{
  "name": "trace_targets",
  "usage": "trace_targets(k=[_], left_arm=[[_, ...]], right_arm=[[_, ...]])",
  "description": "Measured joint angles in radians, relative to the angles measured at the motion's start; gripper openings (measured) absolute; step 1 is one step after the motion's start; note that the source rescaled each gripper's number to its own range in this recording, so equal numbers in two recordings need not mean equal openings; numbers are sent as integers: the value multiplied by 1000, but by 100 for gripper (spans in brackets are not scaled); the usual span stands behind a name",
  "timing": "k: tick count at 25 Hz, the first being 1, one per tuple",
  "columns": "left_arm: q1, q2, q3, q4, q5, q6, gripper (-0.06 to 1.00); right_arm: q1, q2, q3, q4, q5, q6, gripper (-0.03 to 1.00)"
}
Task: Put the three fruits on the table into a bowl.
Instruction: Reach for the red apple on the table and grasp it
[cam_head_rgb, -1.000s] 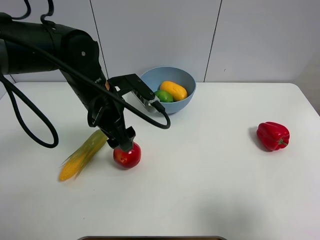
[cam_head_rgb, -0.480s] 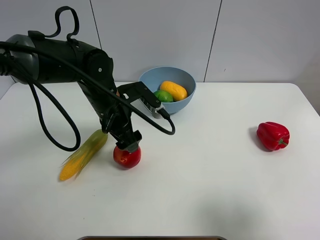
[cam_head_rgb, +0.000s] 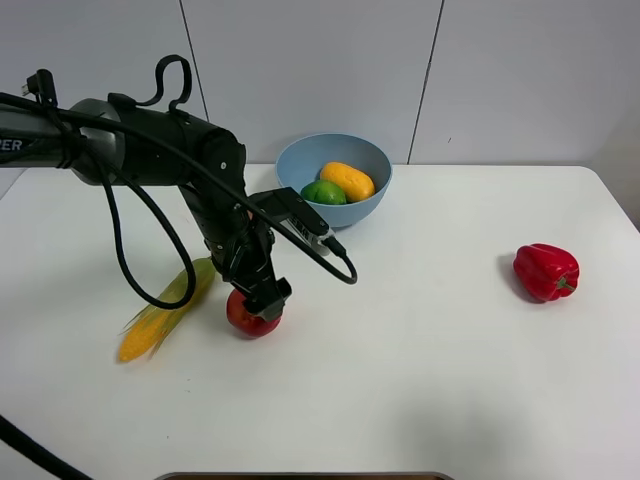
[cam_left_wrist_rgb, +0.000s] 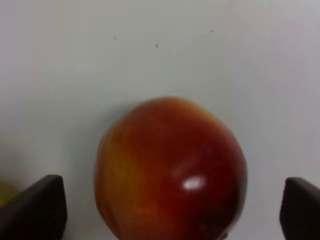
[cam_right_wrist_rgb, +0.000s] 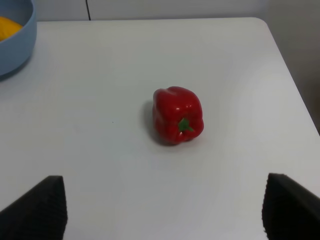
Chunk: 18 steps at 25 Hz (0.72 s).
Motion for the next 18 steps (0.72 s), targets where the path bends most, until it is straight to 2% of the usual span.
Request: trace_targets(k=[18], left_arm=[[0,106,0,-11,-19,-5,54]], right_arm=[[0,0,0,0,0,0,58]])
